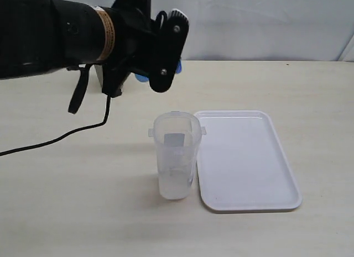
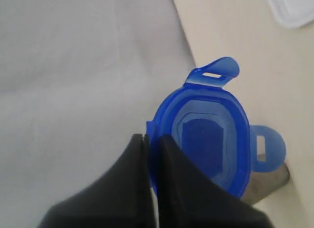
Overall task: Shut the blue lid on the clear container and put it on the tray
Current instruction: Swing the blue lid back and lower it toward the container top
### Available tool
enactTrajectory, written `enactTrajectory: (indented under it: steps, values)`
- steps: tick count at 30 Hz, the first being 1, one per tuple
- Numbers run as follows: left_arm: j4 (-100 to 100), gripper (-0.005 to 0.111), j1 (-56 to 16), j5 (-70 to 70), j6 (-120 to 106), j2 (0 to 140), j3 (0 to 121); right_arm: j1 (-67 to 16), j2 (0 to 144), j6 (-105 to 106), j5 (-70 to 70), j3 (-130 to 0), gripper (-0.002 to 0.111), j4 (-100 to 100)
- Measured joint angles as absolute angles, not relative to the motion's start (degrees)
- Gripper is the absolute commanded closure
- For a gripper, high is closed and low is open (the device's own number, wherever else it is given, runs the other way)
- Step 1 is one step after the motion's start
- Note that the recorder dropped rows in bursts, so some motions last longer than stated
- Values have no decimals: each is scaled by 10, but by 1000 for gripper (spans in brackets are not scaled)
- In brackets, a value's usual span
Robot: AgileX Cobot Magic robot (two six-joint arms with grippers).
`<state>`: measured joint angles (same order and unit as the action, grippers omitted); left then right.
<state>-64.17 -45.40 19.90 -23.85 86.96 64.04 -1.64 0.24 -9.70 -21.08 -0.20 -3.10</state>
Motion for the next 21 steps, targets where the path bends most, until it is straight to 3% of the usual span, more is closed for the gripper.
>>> enactTrajectory:
  steps: [7, 11, 21]
  values:
    - [-940, 107, -494, 367, 163, 871, 625, -16, 2, -97, -211, -2, 104, -31]
    - [-986, 107, -542, 458, 269, 877, 596, -16, 2, -97, -211, -2, 104, -31]
    - [-994, 107, -575, 355, 371, 878, 547, -16, 2, -97, -211, -2, 104, -31]
